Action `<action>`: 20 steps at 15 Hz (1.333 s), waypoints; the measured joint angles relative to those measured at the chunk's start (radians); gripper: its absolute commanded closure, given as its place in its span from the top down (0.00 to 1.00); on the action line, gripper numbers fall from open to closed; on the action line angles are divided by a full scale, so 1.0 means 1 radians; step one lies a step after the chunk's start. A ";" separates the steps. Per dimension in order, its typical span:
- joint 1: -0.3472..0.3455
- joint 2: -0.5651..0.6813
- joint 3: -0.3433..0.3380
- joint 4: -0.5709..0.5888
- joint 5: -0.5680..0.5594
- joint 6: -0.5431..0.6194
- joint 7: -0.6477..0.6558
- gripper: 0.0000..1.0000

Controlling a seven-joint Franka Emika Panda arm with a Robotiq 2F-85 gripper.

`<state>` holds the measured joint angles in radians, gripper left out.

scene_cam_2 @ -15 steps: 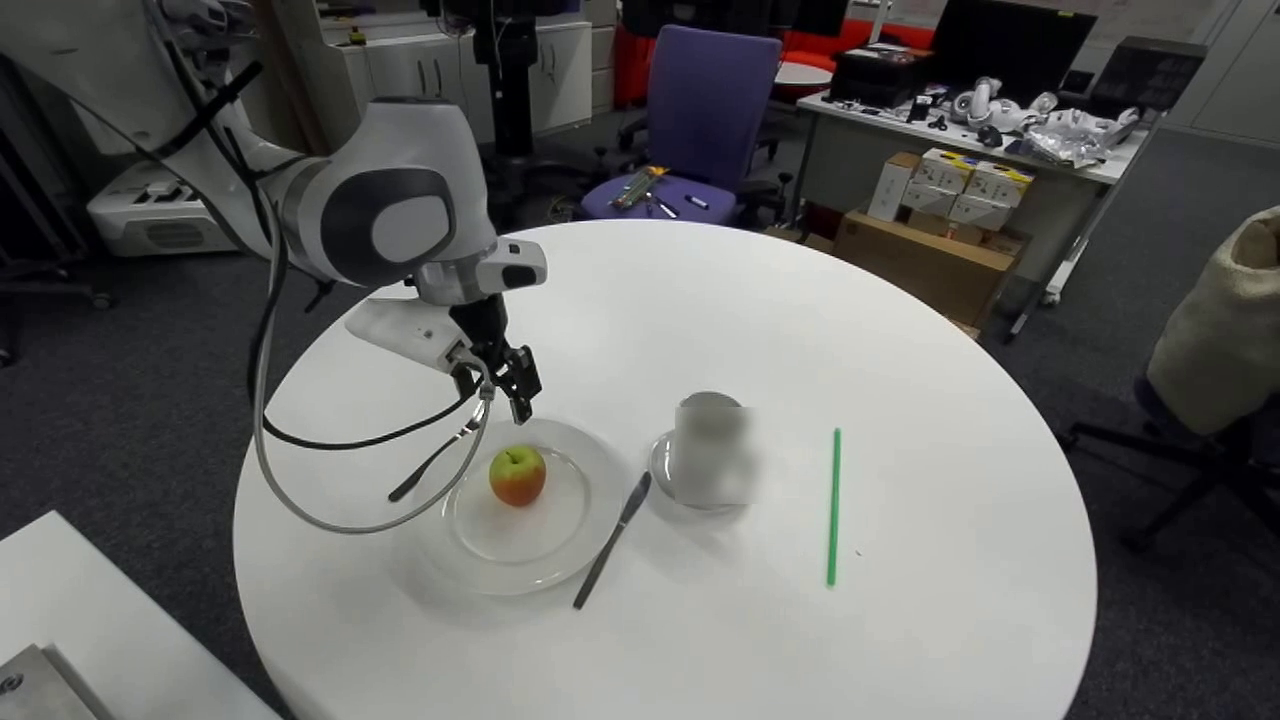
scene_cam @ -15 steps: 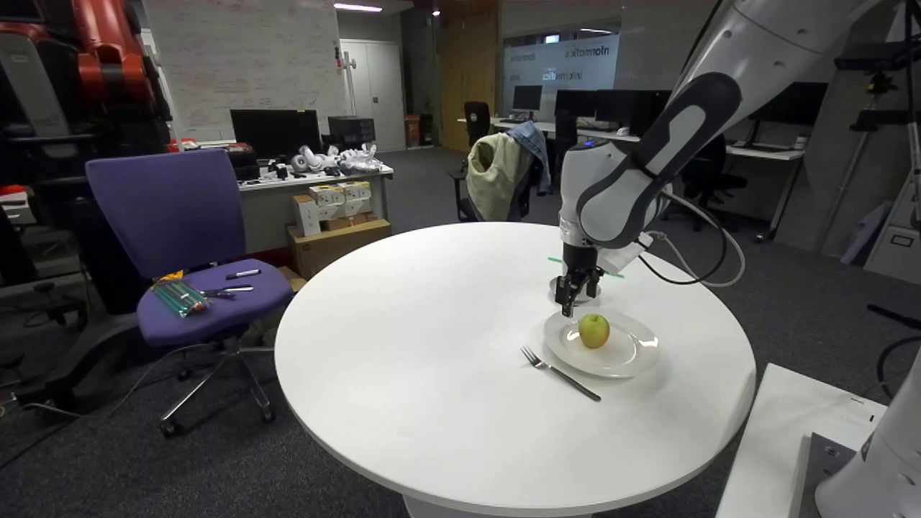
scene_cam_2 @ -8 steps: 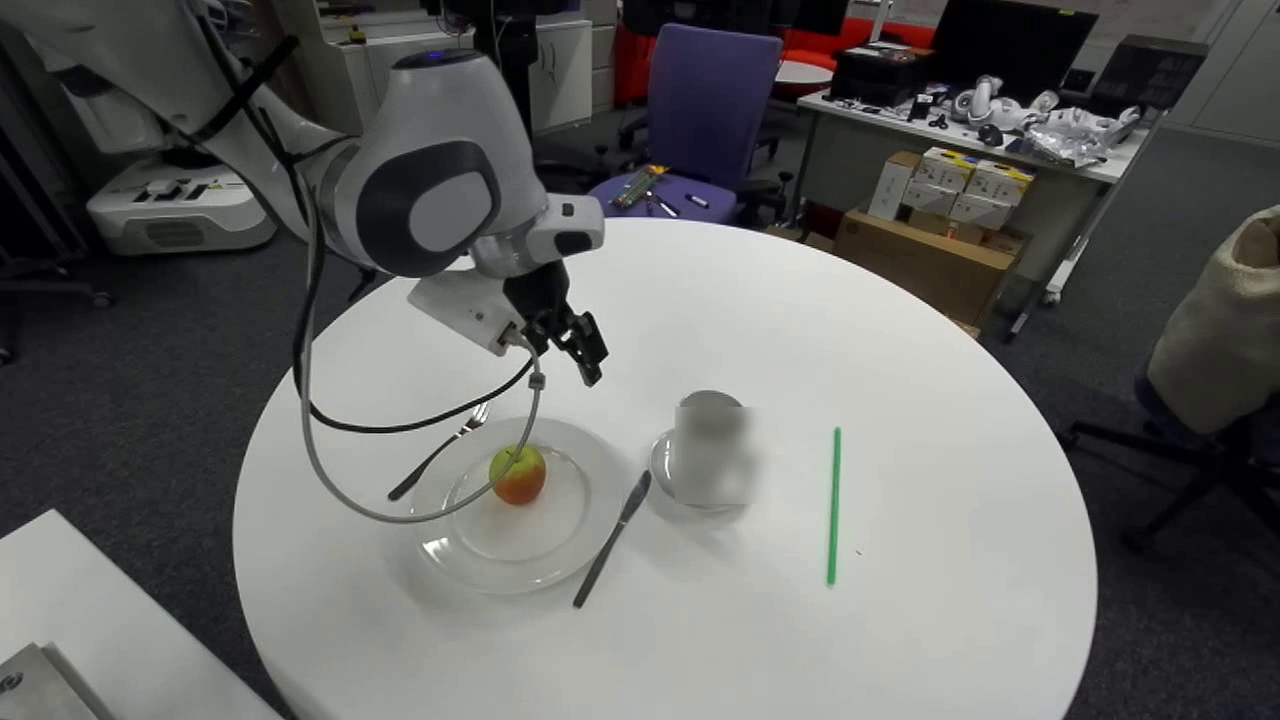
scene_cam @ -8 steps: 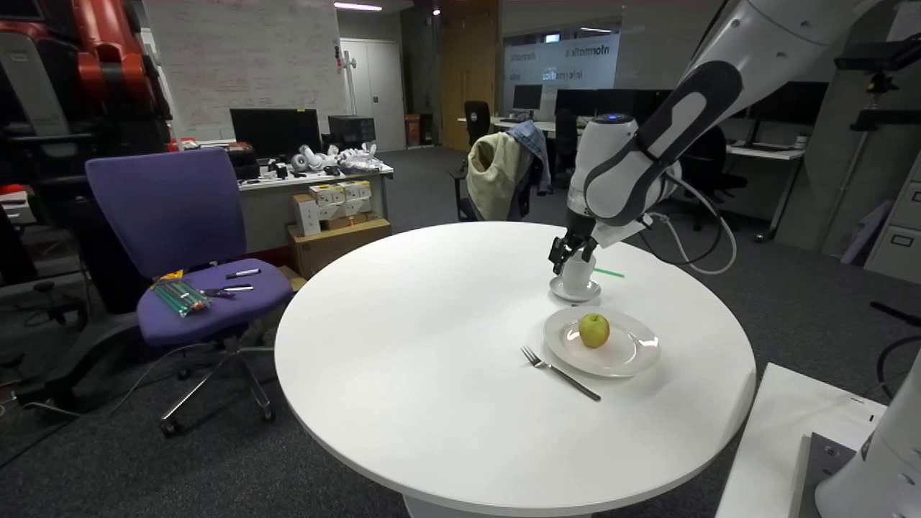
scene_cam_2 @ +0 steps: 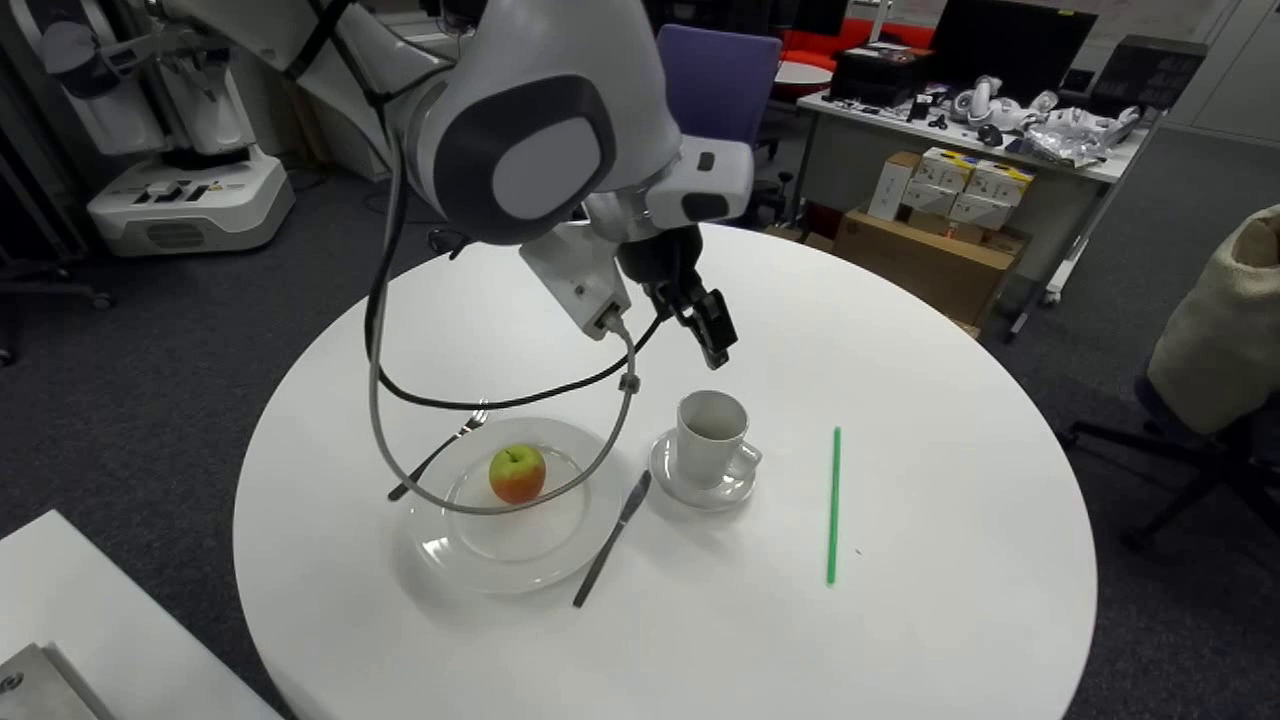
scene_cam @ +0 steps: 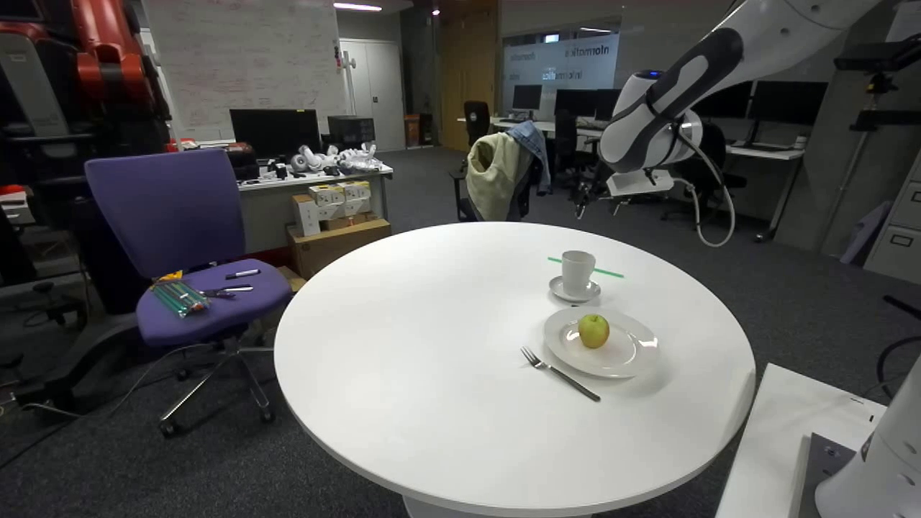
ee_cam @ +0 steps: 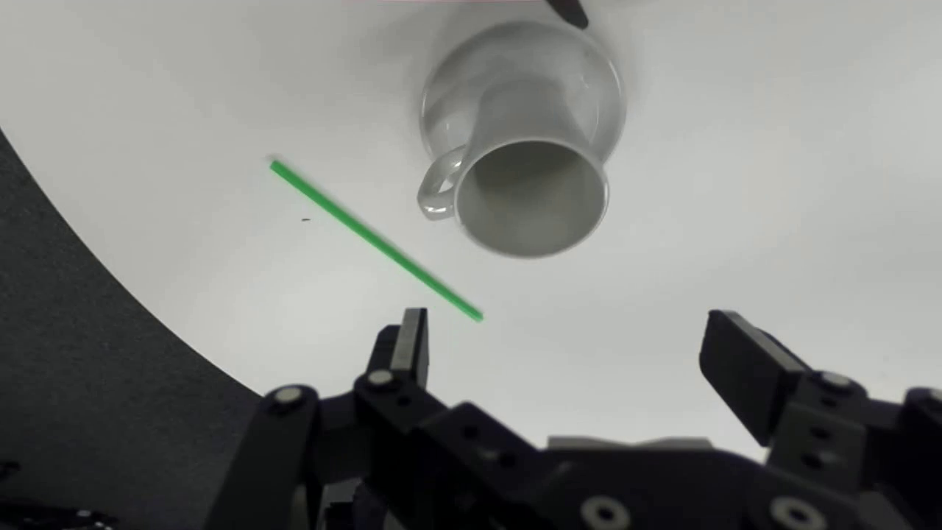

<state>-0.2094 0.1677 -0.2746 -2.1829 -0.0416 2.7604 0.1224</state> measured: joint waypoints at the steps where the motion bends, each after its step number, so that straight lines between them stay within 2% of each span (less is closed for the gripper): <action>1: -0.014 0.004 -0.004 0.026 0.036 -0.024 0.009 1.00; 4: -0.038 0.033 -0.014 0.107 0.114 -0.096 0.082 1.00; 7: -0.050 0.093 -0.017 0.170 0.193 -0.116 0.173 1.00; 10: -0.063 0.151 -0.017 0.218 0.232 -0.116 0.153 1.00; 14: -0.108 0.199 0.004 0.277 0.231 -0.149 -0.034 1.00; 20: -0.196 0.251 0.039 0.383 0.218 -0.377 -0.361 1.00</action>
<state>-0.4054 0.4183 -0.2355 -1.8002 0.1762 2.3830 -0.2390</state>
